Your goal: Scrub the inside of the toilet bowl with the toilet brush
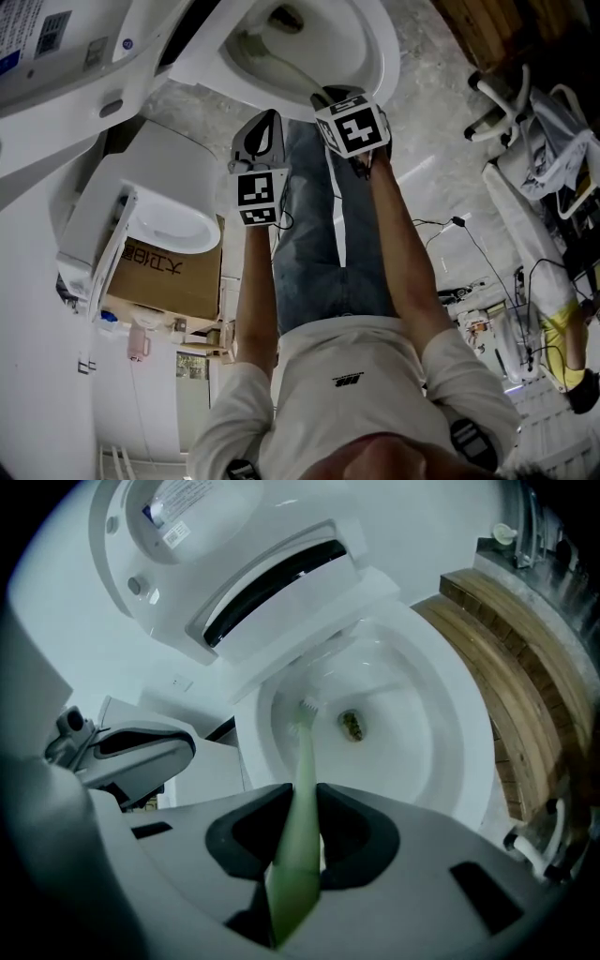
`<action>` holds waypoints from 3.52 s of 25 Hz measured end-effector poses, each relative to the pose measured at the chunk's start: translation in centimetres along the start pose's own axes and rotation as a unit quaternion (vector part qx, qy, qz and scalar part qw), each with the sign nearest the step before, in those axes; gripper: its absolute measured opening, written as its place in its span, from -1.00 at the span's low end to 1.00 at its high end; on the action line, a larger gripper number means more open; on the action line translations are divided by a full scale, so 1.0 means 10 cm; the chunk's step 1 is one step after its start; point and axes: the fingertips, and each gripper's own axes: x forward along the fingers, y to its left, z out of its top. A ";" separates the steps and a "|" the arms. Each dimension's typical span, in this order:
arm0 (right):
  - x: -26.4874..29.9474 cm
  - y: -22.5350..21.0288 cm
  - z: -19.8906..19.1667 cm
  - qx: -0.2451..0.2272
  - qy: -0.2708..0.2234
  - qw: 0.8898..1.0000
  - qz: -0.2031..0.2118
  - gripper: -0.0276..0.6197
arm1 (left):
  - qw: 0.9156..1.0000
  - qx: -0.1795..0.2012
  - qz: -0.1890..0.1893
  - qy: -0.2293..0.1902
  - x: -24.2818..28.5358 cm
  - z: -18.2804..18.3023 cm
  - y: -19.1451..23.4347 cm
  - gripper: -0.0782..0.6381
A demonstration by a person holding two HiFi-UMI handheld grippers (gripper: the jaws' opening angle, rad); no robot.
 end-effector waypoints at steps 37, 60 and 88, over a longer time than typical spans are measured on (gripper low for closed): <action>-0.43 -0.78 -0.78 -0.163 0.099 0.968 -0.161 -0.69 | 0.999 0.023 -0.023 0.006 0.15 -0.01 -0.45 -0.76; -0.03 -0.94 -0.56 -0.245 0.137 0.935 -0.215 -0.69 | 1.000 0.001 -0.028 0.010 0.26 0.03 -0.24 -0.76; 0.61 -1.17 -0.05 -0.246 0.180 0.923 -0.233 -0.70 | 0.999 -0.014 -0.033 0.012 0.35 0.12 0.03 -0.76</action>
